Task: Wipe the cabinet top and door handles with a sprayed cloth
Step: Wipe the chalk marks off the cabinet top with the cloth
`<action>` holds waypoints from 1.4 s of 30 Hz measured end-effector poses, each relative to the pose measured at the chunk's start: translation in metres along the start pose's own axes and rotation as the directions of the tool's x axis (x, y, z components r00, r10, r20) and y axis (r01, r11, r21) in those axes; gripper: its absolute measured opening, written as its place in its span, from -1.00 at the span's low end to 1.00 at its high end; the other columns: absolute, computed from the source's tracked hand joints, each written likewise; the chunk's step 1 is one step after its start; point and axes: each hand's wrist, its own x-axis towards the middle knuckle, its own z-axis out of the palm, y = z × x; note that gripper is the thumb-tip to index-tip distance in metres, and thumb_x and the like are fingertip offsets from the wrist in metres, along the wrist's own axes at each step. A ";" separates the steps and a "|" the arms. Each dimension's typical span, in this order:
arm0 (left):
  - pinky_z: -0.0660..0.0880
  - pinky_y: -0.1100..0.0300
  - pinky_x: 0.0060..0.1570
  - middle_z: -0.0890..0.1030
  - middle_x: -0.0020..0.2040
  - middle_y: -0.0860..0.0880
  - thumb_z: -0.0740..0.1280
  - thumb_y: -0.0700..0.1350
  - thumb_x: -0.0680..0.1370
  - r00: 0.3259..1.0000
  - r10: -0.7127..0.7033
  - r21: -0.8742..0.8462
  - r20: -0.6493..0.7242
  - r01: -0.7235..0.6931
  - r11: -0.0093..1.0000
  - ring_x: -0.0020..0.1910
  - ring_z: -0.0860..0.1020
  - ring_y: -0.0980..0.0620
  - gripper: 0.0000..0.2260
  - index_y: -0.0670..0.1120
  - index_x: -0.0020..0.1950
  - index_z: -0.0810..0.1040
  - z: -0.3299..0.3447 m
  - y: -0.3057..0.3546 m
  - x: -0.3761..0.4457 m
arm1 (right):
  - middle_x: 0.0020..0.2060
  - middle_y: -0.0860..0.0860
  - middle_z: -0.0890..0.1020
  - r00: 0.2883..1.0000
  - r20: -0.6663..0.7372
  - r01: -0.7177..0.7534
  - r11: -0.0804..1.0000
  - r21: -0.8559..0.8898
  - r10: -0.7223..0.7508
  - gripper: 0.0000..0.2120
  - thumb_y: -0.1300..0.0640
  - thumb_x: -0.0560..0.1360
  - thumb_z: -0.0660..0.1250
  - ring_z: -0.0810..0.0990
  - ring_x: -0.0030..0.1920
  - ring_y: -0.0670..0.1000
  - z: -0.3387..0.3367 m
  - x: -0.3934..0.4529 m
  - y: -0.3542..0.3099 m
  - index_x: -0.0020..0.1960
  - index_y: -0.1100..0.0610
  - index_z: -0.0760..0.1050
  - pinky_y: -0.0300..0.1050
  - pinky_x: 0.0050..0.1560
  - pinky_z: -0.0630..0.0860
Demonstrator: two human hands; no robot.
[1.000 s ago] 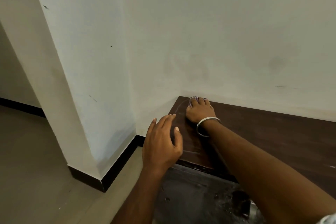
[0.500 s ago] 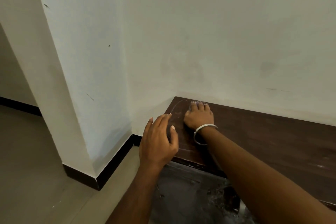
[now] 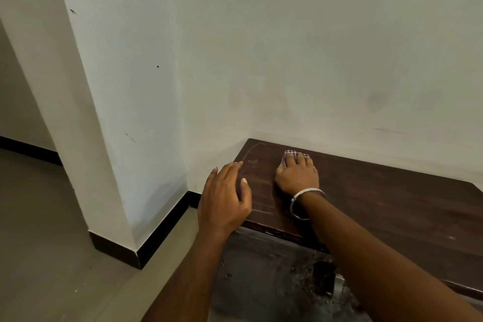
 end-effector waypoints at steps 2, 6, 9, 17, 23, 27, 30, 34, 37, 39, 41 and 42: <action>0.19 0.13 0.46 0.52 0.31 0.01 0.11 0.01 0.54 1.000 -0.003 0.009 0.000 0.003 1.000 0.30 0.45 0.06 -0.59 -0.05 0.36 0.44 0.001 0.001 -0.001 | 0.57 0.09 0.09 1.000 -0.005 -0.010 1.000 -0.003 0.010 -0.46 -0.04 0.62 -0.01 -0.02 0.57 0.16 0.000 -0.007 -0.009 0.57 0.06 0.08 0.11 0.55 -0.01; 0.18 0.13 0.46 0.51 0.33 -0.01 0.10 0.02 0.54 1.000 -0.008 0.022 0.011 0.008 1.000 0.32 0.44 0.04 -0.58 -0.06 0.36 0.44 0.001 0.000 -0.001 | 0.56 0.09 0.14 0.993 -0.026 0.113 0.994 0.012 -0.113 -0.48 -0.03 0.63 0.01 0.02 0.57 0.15 0.010 -0.031 -0.040 0.56 0.07 0.11 0.10 0.54 0.03; 0.17 0.12 0.48 0.48 0.37 0.00 0.06 0.03 0.54 0.999 -0.015 0.026 0.044 0.013 1.000 0.34 0.41 0.07 -0.55 -0.05 0.39 0.41 0.001 -0.001 0.000 | 0.56 0.10 0.13 0.976 -0.012 0.216 0.976 -0.003 -0.216 -0.48 -0.04 0.65 0.01 0.00 0.57 0.13 0.017 -0.045 -0.054 0.57 0.06 0.10 0.07 0.55 0.02; 0.18 0.14 0.47 0.51 0.33 0.00 0.09 0.00 0.54 1.000 -0.021 -0.001 0.023 0.021 1.000 0.32 0.43 0.07 -0.57 -0.06 0.37 0.42 -0.001 0.000 0.000 | 0.57 0.10 0.11 0.989 0.009 0.150 0.989 0.007 -0.150 -0.46 -0.06 0.63 0.01 0.01 0.57 0.13 0.001 -0.049 -0.020 0.58 0.04 0.07 0.06 0.56 -0.01; 0.23 0.09 0.45 0.53 0.31 -0.01 0.07 0.00 0.55 1.000 -0.009 -0.018 0.000 0.009 1.000 0.28 0.46 0.05 -0.58 -0.07 0.36 0.44 0.000 0.000 0.000 | 0.58 0.08 0.06 0.999 0.006 0.042 0.999 0.002 -0.042 -0.46 -0.06 0.64 -0.02 -0.04 0.58 0.12 -0.004 -0.058 -0.011 0.58 0.04 0.04 0.06 0.56 -0.05; 0.27 0.05 0.43 0.54 0.29 -0.04 0.08 -0.02 0.54 1.000 -0.005 -0.038 -0.007 0.005 0.999 0.27 0.48 0.03 -0.58 -0.11 0.34 0.46 0.000 0.000 0.001 | 0.57 0.09 0.10 0.990 -0.025 0.141 0.990 0.012 -0.141 -0.47 -0.06 0.64 0.00 -0.01 0.57 0.13 0.005 -0.076 -0.036 0.57 0.05 0.08 0.07 0.56 0.00; 0.36 0.00 0.36 0.53 0.31 -0.05 0.06 -0.02 0.55 0.999 -0.038 -0.088 0.014 0.039 0.995 0.28 0.47 0.01 -0.57 -0.10 0.36 0.45 -0.001 0.000 0.002 | 0.57 0.09 0.09 0.975 -0.001 0.223 0.975 0.004 -0.223 -0.47 -0.08 0.65 -0.02 -0.03 0.58 0.11 0.009 -0.085 -0.045 0.58 0.05 0.06 0.06 0.56 -0.01; 0.40 0.00 0.32 0.51 0.33 -0.03 0.06 0.01 0.57 0.999 -0.044 -0.090 0.027 0.046 0.995 0.29 0.46 0.02 -0.58 -0.07 0.37 0.43 -0.001 0.000 0.001 | 0.58 0.08 0.07 0.973 0.018 0.231 0.973 0.030 -0.231 -0.46 -0.08 0.65 -0.02 -0.04 0.58 0.10 0.004 -0.088 -0.036 0.58 0.04 0.04 0.05 0.57 -0.03; 0.45 0.02 0.26 0.53 0.30 -0.01 0.08 -0.02 0.58 0.999 -0.033 -0.090 0.012 0.034 0.995 0.25 0.49 0.02 -0.62 -0.07 0.34 0.45 -0.002 0.001 0.000 | 0.57 0.07 0.09 0.983 -0.007 0.182 0.983 0.008 -0.182 -0.46 -0.07 0.64 0.00 -0.01 0.57 0.10 -0.001 -0.093 -0.021 0.58 0.03 0.05 0.04 0.56 -0.01; 0.48 0.05 0.21 0.53 0.29 0.00 0.10 -0.03 0.59 0.999 -0.029 -0.113 0.018 0.031 0.993 0.23 0.50 0.03 -0.64 -0.06 0.34 0.44 -0.003 0.001 0.001 | 0.57 0.08 0.08 0.991 -0.008 0.135 0.991 -0.005 -0.135 -0.46 -0.07 0.64 0.00 -0.02 0.57 0.10 -0.005 -0.095 -0.012 0.58 0.03 0.05 0.04 0.56 -0.01; 0.49 0.11 0.18 0.52 0.29 0.02 0.10 -0.04 0.60 0.999 -0.038 -0.145 0.022 0.041 0.989 0.22 0.50 0.03 -0.66 -0.06 0.34 0.44 -0.002 -0.001 0.002 | 0.58 0.08 0.07 0.995 0.001 0.098 0.995 -0.004 -0.098 -0.46 -0.07 0.64 -0.01 -0.03 0.58 0.10 -0.007 -0.098 -0.010 0.59 0.03 0.03 0.04 0.56 -0.02; 0.47 0.16 0.17 0.52 0.29 0.02 0.11 -0.04 0.61 0.998 -0.052 -0.163 0.020 0.055 0.985 0.22 0.50 0.04 -0.67 -0.06 0.34 0.44 -0.001 -0.001 0.003 | 0.58 0.08 0.06 0.997 0.003 0.083 0.997 -0.002 -0.083 -0.45 -0.07 0.64 -0.01 -0.04 0.58 0.11 -0.007 -0.099 -0.012 0.59 0.03 0.03 0.05 0.56 -0.03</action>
